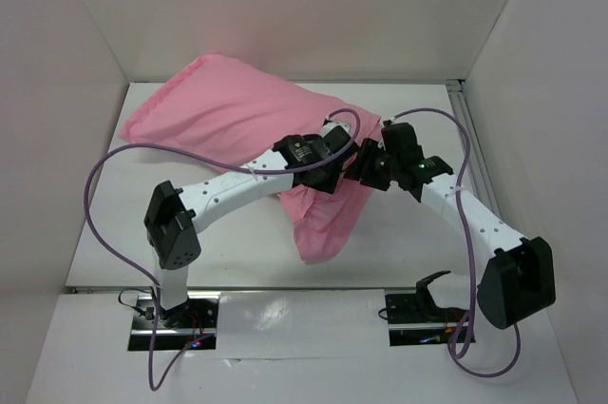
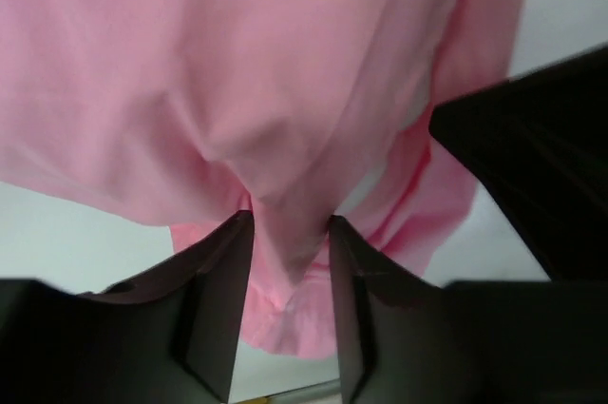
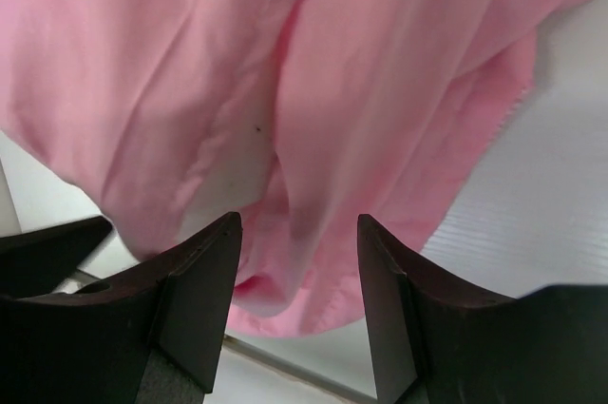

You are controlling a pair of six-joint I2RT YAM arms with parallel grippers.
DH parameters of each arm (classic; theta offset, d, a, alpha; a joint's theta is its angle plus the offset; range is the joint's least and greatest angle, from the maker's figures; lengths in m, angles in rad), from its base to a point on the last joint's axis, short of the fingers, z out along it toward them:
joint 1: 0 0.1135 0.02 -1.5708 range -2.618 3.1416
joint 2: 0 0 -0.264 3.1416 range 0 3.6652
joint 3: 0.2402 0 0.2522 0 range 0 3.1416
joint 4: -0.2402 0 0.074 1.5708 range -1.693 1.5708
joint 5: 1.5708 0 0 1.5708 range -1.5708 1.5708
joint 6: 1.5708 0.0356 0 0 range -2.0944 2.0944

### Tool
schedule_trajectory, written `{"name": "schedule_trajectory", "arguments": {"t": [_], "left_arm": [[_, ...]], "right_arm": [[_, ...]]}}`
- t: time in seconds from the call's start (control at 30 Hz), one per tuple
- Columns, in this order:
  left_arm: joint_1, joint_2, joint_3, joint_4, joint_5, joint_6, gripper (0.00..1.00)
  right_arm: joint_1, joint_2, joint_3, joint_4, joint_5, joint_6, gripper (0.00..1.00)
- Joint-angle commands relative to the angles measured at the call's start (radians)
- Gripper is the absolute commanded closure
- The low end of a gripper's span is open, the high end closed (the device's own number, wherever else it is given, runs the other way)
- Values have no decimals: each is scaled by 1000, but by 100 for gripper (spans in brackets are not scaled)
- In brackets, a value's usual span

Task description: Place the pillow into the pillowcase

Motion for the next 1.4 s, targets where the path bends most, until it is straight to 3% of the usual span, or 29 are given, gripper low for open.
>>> {"name": "schedule_trajectory", "arguments": {"t": [0.0, 0.13, 0.23, 0.33, 0.37, 0.4, 0.47, 0.87, 0.97, 1.07, 1.1, 1.13, 1.23, 1.27, 1.37], "left_arm": [[20, 54, 60, -39, -81, 2, 53], [59, 68, 85, -50, -48, 12, 100], [89, 42, 96, -25, 13, 12, 100], [98, -6, 96, -16, 43, 12, 100], [98, -24, 96, -5, 70, 12, 100], [107, -61, 96, 4, 87, 12, 100], [107, -98, 73, 36, 129, 12, 100], [191, -50, -45, 117, 219, 4, 100], [201, -50, -46, 130, 228, 4, 100], [213, -50, -46, 130, 238, 4, 100], [222, -61, -35, 130, 247, 4, 100], [231, -61, -35, 130, 261, 4, 100], [240, -114, 5, 121, 290, 13, 100], [241, -139, 26, 121, 290, 13, 100], [241, -182, 54, 111, 328, 13, 100]], "right_arm": [[28, 21, 32, 87, -2, 19, 41], [65, 78, 66, 76, 49, 19, 41], [75, 113, 66, 76, 89, 19, 42], [84, 137, 77, 62, 141, 28, 65], [84, 138, 86, 47, 152, 28, 75], [93, 121, 86, 47, 162, 28, 91], [93, 93, 86, 38, 175, 37, 100], [139, -72, 310, 2, 103, -27, 100], [139, -108, 247, 147, 25, -38, 100], [118, -152, 77, 290, 23, -47, 100], [77, -152, 26, 277, 41, -37, 92], [49, -119, 26, 240, 41, -28, 65], [-11, -105, 6, 117, 46, -27, 39], [-22, -134, 6, 87, 75, -27, 21], [-22, -192, 13, 20, 138, -49, 15]]}}
